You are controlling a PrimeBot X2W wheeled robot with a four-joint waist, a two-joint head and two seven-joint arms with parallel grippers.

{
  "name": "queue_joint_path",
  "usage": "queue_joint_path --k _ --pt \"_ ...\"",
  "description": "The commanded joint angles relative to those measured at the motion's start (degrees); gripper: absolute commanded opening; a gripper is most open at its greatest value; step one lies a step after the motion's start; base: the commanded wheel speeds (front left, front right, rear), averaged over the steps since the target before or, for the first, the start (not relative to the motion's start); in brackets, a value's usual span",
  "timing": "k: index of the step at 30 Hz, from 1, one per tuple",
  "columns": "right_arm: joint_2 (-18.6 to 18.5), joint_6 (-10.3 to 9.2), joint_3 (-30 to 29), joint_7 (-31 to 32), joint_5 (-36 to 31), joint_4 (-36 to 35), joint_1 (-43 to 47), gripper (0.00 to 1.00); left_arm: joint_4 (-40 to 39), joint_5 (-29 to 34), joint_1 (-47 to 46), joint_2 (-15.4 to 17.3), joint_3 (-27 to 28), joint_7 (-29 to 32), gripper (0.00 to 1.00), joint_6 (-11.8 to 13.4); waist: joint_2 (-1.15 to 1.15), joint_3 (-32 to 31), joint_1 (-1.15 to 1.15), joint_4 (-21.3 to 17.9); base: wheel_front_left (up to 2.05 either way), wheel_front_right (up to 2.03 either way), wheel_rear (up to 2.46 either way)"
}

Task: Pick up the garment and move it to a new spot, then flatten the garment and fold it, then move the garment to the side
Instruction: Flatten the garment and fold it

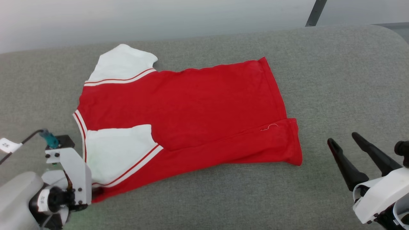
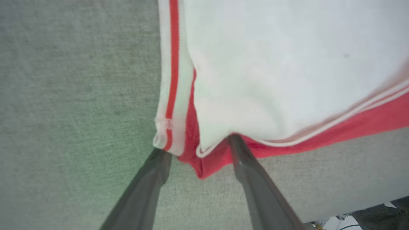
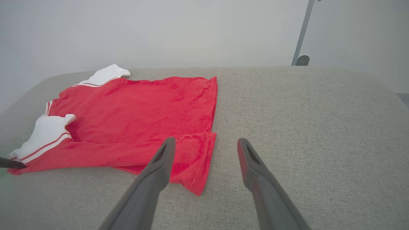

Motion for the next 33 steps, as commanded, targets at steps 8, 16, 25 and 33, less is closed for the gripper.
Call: queue_joint_path --k 8,16,25,33 --pt "-2.6 -0.04 1.4 6.9 3.1 -0.4 0.6 1.00 2.6 -0.1 0.3 -2.6 -0.5 -1.4 0.00 -2.0 0.00 0.4 0.00 0.9 0.00 0.00 0.00" --pt "-4.5 -0.04 1.7 15.6 3.2 1.4 -1.0 1.00 1.6 0.9 -0.8 -5.4 -0.7 -2.5 0.00 -2.1 0.00 1.1 0.00 3.1 0.00 0.00 0.00" --pt "-5.5 -0.04 3.9 19.9 1.9 9.8 -6.7 1.00 1.9 2.3 -4.0 -9.6 -1.2 -2.8 0.00 -3.3 0.00 2.8 0.00 6.5 0.00 0.00 0.00" --pt "-4.4 -0.04 5.9 21.1 2.4 17.9 -11.0 1.00 4.0 2.8 -6.2 -11.5 -1.0 -3.7 0.00 -5.3 0.00 4.3 0.00 8.5 0.00 0.00 0.00"
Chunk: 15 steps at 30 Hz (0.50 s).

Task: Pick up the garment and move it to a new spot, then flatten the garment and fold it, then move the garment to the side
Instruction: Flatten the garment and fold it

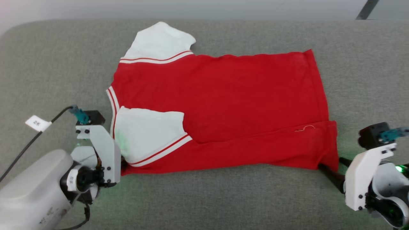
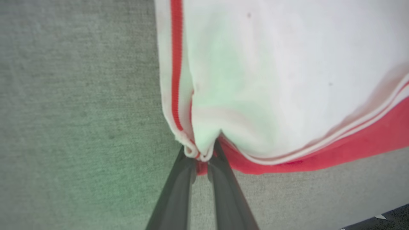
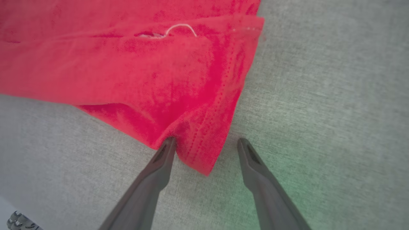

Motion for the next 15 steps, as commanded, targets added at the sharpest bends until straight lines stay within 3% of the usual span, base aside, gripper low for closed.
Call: queue_joint_path --k 1,2,3,4,15 --pt "0.1 -0.04 0.5 0.2 -0.1 1.0 -1.0 1.00 0.6 0.1 0.0 -2.3 -0.5 -1.1 0.00 -0.5 0.00 0.8 0.00 0.7 0.00 0.00 0.00" --pt "-0.4 -0.04 1.3 0.3 -0.4 2.0 -1.6 1.00 1.1 0.0 -0.2 -2.6 -0.4 -1.1 0.00 -0.9 0.00 1.0 0.00 0.9 0.00 0.00 0.00" --pt "-0.4 -0.05 2.0 0.6 -0.1 3.2 -2.0 0.42 1.5 0.1 -0.3 -2.8 -0.4 -1.3 0.00 -1.1 0.00 1.0 0.00 1.0 0.00 0.00 0.00" --pt "-0.2 -0.04 2.6 0.8 0.4 4.3 -2.4 0.00 1.9 0.1 -0.4 -3.0 -0.4 -1.4 0.00 -1.6 0.00 1.1 0.00 1.1 0.00 0.00 0.00" --pt "-3.6 -0.06 4.7 0.4 2.6 7.2 -5.1 0.00 5.6 -1.0 -0.5 -2.3 0.5 -1.8 0.00 -4.9 0.00 0.1 0.00 1.1 0.00 0.00 0.00"
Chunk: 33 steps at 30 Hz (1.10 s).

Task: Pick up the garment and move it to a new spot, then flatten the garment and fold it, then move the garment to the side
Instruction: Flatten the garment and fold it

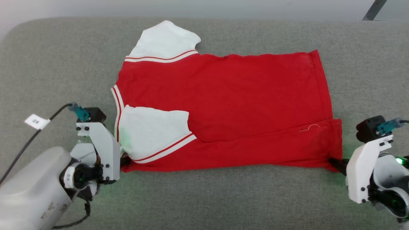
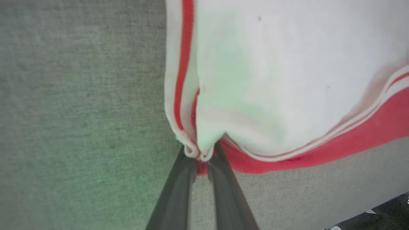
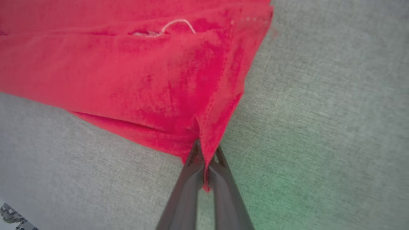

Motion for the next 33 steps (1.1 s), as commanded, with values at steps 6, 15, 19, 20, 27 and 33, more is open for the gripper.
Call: queue_joint_path --k 6,15,19,20,27,33 --pt "-2.4 -0.08 -1.1 0.5 1.5 -1.5 1.3 0.00 -0.1 -0.6 0.3 1.5 0.3 0.3 0.00 -0.5 0.00 -1.8 0.00 -0.2 0.00 0.00 0.00" --pt "-4.3 -0.08 -2.7 3.0 3.6 -6.3 5.6 0.00 -4.9 -1.7 2.2 5.1 0.6 2.5 0.00 1.3 0.00 -4.1 0.00 0.0 0.00 0.00 0.00" --pt "-4.8 -0.08 -3.4 4.4 4.2 -8.8 8.2 0.00 -8.0 -3.3 4.4 6.5 1.0 2.8 0.00 2.9 0.00 -4.9 0.00 0.1 0.00 0.00 0.00" --pt "-4.8 -0.08 -3.7 4.7 4.5 -9.3 8.9 0.00 -8.7 -3.6 5.1 6.9 1.1 2.9 0.00 3.5 0.00 -5.1 0.00 0.1 0.00 0.00 0.00" --pt "-4.3 -0.08 -5.8 6.1 4.8 -12.2 13.6 0.00 -14.4 -5.0 10.1 9.3 0.1 3.7 0.00 7.1 0.00 -5.7 0.00 0.4 0.00 0.00 0.00" --pt "-3.1 -0.07 -6.6 6.6 4.7 -13.1 15.7 0.00 -17.9 -5.6 12.5 10.1 -0.2 3.2 0.00 8.9 0.00 -5.6 0.00 0.5 0.00 0.00 0.00"
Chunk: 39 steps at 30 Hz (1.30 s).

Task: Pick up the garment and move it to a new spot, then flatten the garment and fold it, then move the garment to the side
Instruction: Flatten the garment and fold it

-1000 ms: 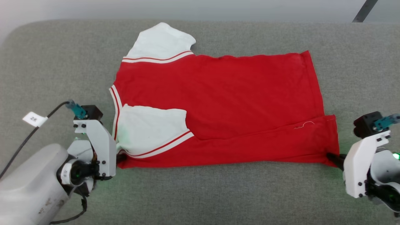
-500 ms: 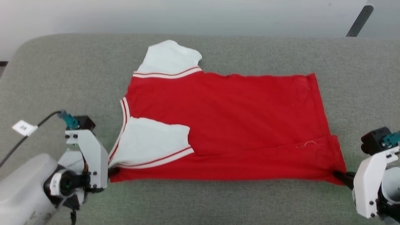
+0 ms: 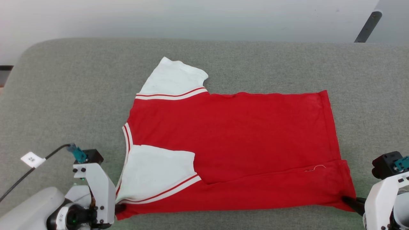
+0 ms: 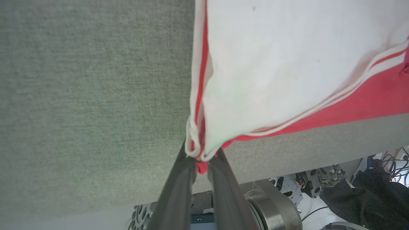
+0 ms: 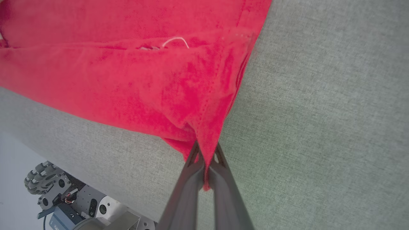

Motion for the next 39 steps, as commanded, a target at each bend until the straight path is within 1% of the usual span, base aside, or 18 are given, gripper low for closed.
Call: queue_joint_path --k 1,2,4,5,6,7,8,9,10,18,24,27,29,31,35,36,37,39 --pt "0.6 -0.06 -0.4 -0.1 -0.4 -0.2 0.5 0.00 -0.2 -0.1 0.9 0.2 -0.1 -0.2 0.00 0.4 0.00 0.0 0.00 0.0 0.00 0.00 0.00" --pt "0.9 -0.06 -0.4 0.1 -0.4 -0.3 0.7 0.00 -0.2 0.1 1.1 0.2 -0.1 -0.6 0.08 0.5 0.00 0.0 0.00 0.0 0.00 0.00 0.00" --pt "1.6 -0.06 -0.7 0.2 -0.4 -0.4 0.6 0.00 -0.2 0.3 1.3 0.1 0.2 -1.3 0.49 0.6 0.00 0.0 0.00 -0.1 0.00 0.00 0.00" --pt "1.8 -0.06 -0.8 0.3 -0.4 -0.5 0.6 0.00 -0.1 0.3 1.4 0.0 0.3 -1.6 0.94 0.8 0.00 -0.1 0.00 -0.1 0.00 0.00 0.00" --pt "1.9 -0.06 -0.8 0.4 -0.4 -0.5 0.5 0.15 0.1 0.1 1.5 0.0 0.5 -1.8 1.00 1.2 0.00 -0.2 0.00 -0.2 0.00 0.00 0.00" --pt "1.9 -0.06 -0.7 0.4 -0.2 -0.7 0.5 0.36 0.1 -0.2 1.5 0.0 0.6 -1.6 1.00 1.5 0.00 -0.3 0.00 -0.3 0.00 0.00 0.00" --pt "2.1 -0.06 -0.8 0.6 0.1 -0.9 0.6 0.47 0.0 -0.2 1.4 0.2 0.7 -1.5 1.00 1.5 0.00 -0.5 0.00 -0.3 0.00 0.00 0.00" --pt "2.2 -0.06 -1.0 0.7 0.4 -1.0 0.7 0.87 -0.2 -0.3 1.2 0.3 0.9 -1.6 1.00 1.7 0.00 -0.6 0.00 -0.4 0.00 0.00 0.00" --pt "2.4 -0.06 -1.2 0.6 0.7 -1.2 0.8 1.00 -0.4 -0.4 1.1 0.5 1.1 -1.6 1.00 1.9 0.00 -0.8 0.00 -0.4 0.00 0.00 0.00" --pt "3.0 -0.06 -3.0 -1.4 -0.7 -3.8 2.1 1.00 -2.8 0.6 -0.3 3.0 2.5 -2.7 1.00 2.2 0.00 -2.0 0.00 -1.0 0.00 0.00 0.00" --pt "3.8 -0.05 -4.7 -7.0 -3.4 -7.0 2.7 1.00 -4.6 2.4 -3.6 4.4 4.7 -4.8 1.00 1.8 0.00 -2.5 0.00 -1.4 0.00 0.00 0.00" --pt "4.7 -0.05 -5.6 -12.2 -5.6 -8.6 1.6 1.00 -4.0 5.2 -6.5 4.4 5.6 -6.7 1.00 1.1 0.00 -2.2 0.00 -1.9 0.00 0.00 0.00" --pt "5.4 -0.05 -5.5 -16.7 -7.0 -9.5 0.5 1.00 -3.4 7.7 -8.8 4.2 5.7 -8.5 1.00 -0.2 0.00 -1.7 0.00 -2.3 0.00 0.00 0.00" --pt "5.8 -0.05 -5.4 -21.7 -8.9 -10.1 -0.5 1.00 -1.8 9.6 -10.9 3.2 6.3 -10.2 1.00 -1.3 0.00 -1.1 0.00 -2.8 0.00 0.00 0.00" --pt "8.4 -0.05 -7.2 -32.1 -12.0 -10.3 -3.4 1.00 2.2 13.0 -15.9 1.1 7.0 -13.6 1.00 -3.9 0.00 0.7 0.00 -3.9 0.00 0.00 0.00" --pt "8.4 -0.05 -7.2 -32.1 -12.0 -10.3 -3.4 1.00 2.2 13.0 -15.9 1.1 7.0 -13.6 1.00 -3.9 0.00 0.7 0.00 -3.9 0.00 0.00 0.00" --pt "9.3 -0.04 -7.2 -37.5 -14.7 -11.0 -5.0 1.00 4.7 14.5 -18.6 -0.3 7.5 -15.6 1.00 -5.5 0.00 2.0 0.00 -4.7 0.00 0.00 0.00" --pt "10.2 -0.05 -7.0 -42.1 -17.1 -11.0 -6.1 1.00 7.2 16.3 -21.1 -1.5 7.7 -17.5 1.00 -7.2 0.00 3.4 0.00 -5.5 0.00 0.00 0.00"
